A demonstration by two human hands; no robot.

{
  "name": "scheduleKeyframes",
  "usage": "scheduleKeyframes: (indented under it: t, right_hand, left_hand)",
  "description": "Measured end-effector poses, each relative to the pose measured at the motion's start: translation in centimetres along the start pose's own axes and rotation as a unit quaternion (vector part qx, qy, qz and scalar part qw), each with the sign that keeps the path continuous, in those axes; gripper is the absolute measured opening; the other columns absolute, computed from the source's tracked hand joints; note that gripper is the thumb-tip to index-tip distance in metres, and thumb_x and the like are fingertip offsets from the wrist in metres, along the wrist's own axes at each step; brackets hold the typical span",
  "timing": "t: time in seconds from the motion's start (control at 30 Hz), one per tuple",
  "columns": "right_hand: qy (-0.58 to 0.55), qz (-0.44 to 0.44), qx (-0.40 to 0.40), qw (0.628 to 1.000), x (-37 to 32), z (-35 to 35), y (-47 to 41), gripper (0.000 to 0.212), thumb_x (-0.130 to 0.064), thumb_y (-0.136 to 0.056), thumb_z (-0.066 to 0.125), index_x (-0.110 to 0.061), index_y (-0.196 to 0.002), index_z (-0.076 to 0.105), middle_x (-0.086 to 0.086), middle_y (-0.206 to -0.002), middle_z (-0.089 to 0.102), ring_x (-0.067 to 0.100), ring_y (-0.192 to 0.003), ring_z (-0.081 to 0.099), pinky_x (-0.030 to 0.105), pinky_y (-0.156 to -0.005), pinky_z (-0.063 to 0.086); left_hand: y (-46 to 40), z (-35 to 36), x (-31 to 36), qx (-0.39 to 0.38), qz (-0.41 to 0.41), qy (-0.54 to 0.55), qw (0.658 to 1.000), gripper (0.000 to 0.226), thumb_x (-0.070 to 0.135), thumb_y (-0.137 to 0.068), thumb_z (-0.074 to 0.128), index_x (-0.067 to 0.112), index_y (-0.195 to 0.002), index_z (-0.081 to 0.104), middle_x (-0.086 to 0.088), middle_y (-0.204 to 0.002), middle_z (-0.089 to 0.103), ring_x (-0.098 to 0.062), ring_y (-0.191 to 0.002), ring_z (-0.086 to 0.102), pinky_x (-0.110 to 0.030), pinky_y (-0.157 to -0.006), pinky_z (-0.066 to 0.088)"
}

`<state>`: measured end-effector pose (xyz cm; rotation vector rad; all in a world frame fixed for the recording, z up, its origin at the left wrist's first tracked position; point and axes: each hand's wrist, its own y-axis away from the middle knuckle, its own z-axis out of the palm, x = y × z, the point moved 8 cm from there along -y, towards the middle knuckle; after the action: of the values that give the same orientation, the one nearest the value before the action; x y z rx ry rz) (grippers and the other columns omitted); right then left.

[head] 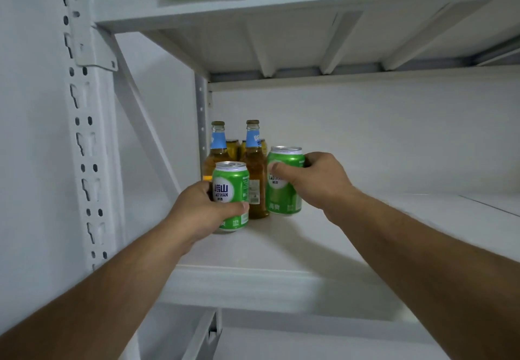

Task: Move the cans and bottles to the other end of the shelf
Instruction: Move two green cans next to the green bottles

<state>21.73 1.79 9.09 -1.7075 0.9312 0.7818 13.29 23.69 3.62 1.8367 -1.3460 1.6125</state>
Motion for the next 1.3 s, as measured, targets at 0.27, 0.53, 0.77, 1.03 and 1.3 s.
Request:
scheduleKeyframes:
  t: [0.27,0.53,0.77,1.03,1.3]
  right_hand:
    - [0.009,0.003,0.03,0.999,-0.2,-7.8,2.9,0.03,-0.044,-0.076,0.083,-0.018,-0.086,0.074,-0.002,-0.081,0.072,0.012,-0.072,0.065,0.023,-0.056,0.042]
    - [0.028,0.002,0.054,0.998,0.3,-19.2,7.7,0.027,-0.043,-0.078,0.082,-0.018,-0.084,0.073,-0.005,-0.075,0.069,0.007,-0.065,0.062,0.021,-0.053,0.04]
    - [0.04,0.02,0.096,0.994,2.1,-31.0,12.3,0.027,-0.042,-0.078,0.083,-0.019,-0.086,0.073,-0.005,-0.082,0.074,0.01,-0.076,0.07,0.024,-0.06,0.05]
    - [0.049,0.034,0.131,0.99,3.7,-42.1,16.4,0.027,-0.041,-0.079,0.083,-0.019,-0.092,0.075,-0.003,-0.087,0.077,0.01,-0.08,0.073,0.025,-0.064,0.054]
    - [0.059,0.042,0.18,0.981,5.5,-49.4,17.7,0.024,-0.041,-0.08,0.083,-0.021,-0.092,0.075,-0.006,-0.085,0.076,0.005,-0.076,0.071,0.02,-0.058,0.049]
  left_hand:
    - [2.8,5.2,2.8,-0.057,0.023,0.012,0.998,0.052,0.024,-0.067,0.096,0.023,-0.113,0.072,0.005,-0.106,0.08,-0.017,-0.099,0.076,-0.047,-0.096,0.059]
    - [8.9,14.5,7.9,-0.097,0.037,0.014,0.995,0.052,0.026,-0.067,0.096,0.019,-0.111,0.07,0.002,-0.104,0.079,-0.018,-0.096,0.075,-0.044,-0.092,0.061]
    - [14.9,24.2,13.9,-0.136,0.065,0.03,0.988,0.042,0.022,-0.067,0.096,0.018,-0.102,0.074,0.001,-0.097,0.08,-0.018,-0.089,0.077,-0.044,-0.088,0.062]
    - [19.8,33.6,18.4,-0.187,0.078,0.061,0.977,0.06,0.033,-0.052,0.099,0.019,-0.105,0.073,0.001,-0.098,0.08,-0.019,-0.092,0.077,-0.046,-0.091,0.061]
    - [21.1,41.4,21.6,-0.23,0.105,0.066,0.965,0.05,0.027,-0.063,0.097,0.021,-0.106,0.071,0.003,-0.099,0.079,-0.016,-0.091,0.076,-0.041,-0.087,0.062]
